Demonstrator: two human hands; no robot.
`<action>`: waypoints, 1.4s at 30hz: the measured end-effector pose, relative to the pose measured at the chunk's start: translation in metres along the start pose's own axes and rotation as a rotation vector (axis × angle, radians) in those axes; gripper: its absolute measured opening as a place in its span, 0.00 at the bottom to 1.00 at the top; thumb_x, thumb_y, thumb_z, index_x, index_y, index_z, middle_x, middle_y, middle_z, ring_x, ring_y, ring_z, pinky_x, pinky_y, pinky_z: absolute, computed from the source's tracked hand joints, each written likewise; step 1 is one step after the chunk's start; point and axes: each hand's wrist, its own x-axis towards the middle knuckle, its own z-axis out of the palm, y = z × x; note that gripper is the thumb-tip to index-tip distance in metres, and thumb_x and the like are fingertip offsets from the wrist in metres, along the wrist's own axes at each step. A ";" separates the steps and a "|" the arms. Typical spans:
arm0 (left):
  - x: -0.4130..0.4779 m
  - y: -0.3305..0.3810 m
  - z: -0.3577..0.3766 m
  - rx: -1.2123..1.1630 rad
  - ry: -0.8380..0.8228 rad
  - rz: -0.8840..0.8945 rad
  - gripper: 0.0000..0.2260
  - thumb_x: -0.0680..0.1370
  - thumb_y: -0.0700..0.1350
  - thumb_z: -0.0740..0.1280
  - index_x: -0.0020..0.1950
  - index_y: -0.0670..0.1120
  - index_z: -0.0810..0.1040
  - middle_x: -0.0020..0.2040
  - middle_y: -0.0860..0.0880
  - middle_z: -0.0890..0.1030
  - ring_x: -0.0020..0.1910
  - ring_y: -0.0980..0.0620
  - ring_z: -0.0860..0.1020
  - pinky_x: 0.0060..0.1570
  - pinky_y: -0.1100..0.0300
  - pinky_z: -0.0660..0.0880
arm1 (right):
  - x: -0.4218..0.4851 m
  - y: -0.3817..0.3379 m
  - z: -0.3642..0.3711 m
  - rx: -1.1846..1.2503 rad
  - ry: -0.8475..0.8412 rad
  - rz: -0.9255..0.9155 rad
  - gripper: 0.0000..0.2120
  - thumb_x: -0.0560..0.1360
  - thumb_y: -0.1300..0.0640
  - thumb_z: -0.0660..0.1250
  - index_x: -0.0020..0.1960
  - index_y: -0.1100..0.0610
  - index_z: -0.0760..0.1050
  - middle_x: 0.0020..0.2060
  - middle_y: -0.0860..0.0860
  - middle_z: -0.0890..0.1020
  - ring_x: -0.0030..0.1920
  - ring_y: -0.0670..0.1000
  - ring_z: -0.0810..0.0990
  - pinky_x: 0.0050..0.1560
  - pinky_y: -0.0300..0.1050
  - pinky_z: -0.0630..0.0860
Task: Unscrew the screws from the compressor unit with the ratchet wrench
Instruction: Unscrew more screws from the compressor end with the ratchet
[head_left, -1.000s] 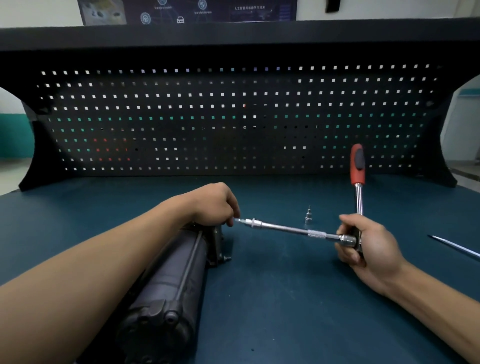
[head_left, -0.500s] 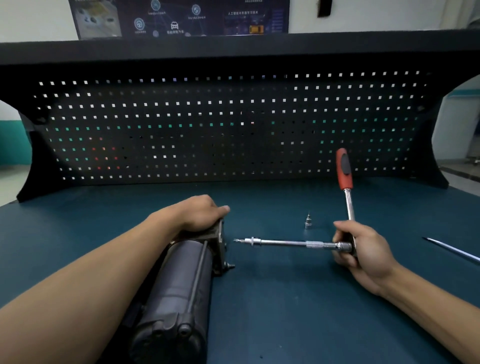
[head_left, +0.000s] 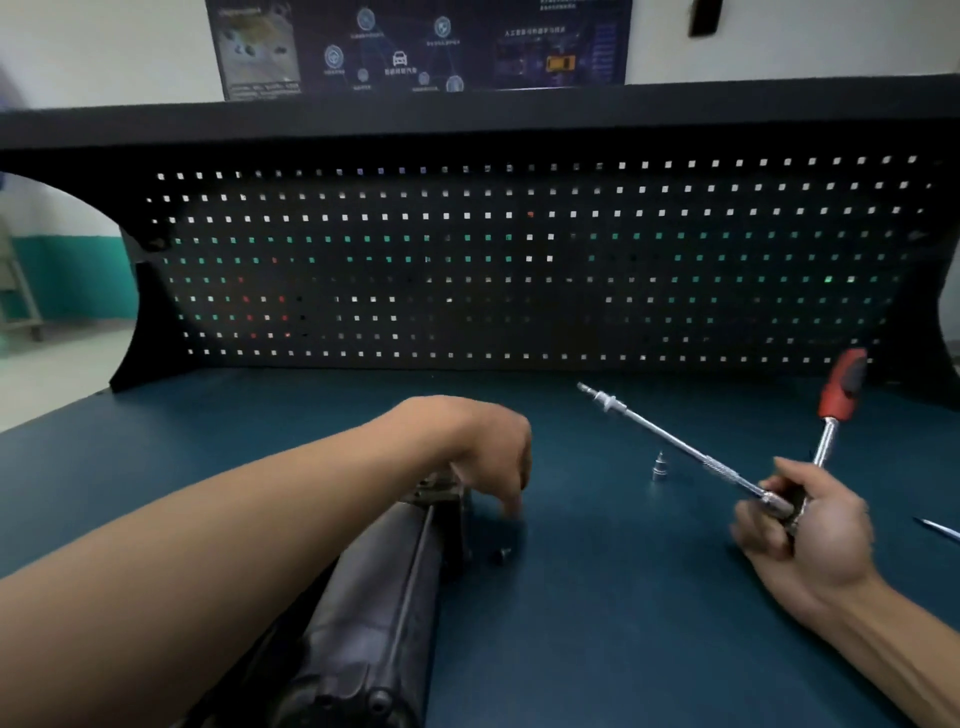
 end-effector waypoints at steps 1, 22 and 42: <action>0.006 0.009 0.000 0.078 -0.077 0.008 0.13 0.71 0.56 0.75 0.47 0.48 0.85 0.39 0.53 0.84 0.37 0.52 0.79 0.35 0.60 0.76 | 0.000 0.000 0.000 0.037 0.012 0.008 0.24 0.78 0.55 0.57 0.23 0.54 0.65 0.15 0.52 0.58 0.18 0.49 0.55 0.22 0.40 0.57; 0.115 0.041 -0.014 -0.250 -0.019 0.152 0.06 0.71 0.40 0.72 0.46 0.44 0.86 0.41 0.50 0.86 0.37 0.55 0.82 0.36 0.65 0.77 | 0.016 -0.009 -0.011 0.206 0.047 0.076 0.23 0.77 0.55 0.57 0.24 0.52 0.64 0.15 0.52 0.57 0.18 0.49 0.54 0.24 0.43 0.55; 0.119 0.032 0.006 -0.204 0.265 0.090 0.10 0.79 0.42 0.63 0.55 0.47 0.83 0.58 0.51 0.81 0.58 0.49 0.77 0.59 0.64 0.72 | 0.014 -0.008 -0.016 0.034 0.017 0.068 0.20 0.76 0.57 0.59 0.25 0.55 0.67 0.15 0.52 0.59 0.18 0.50 0.55 0.25 0.44 0.56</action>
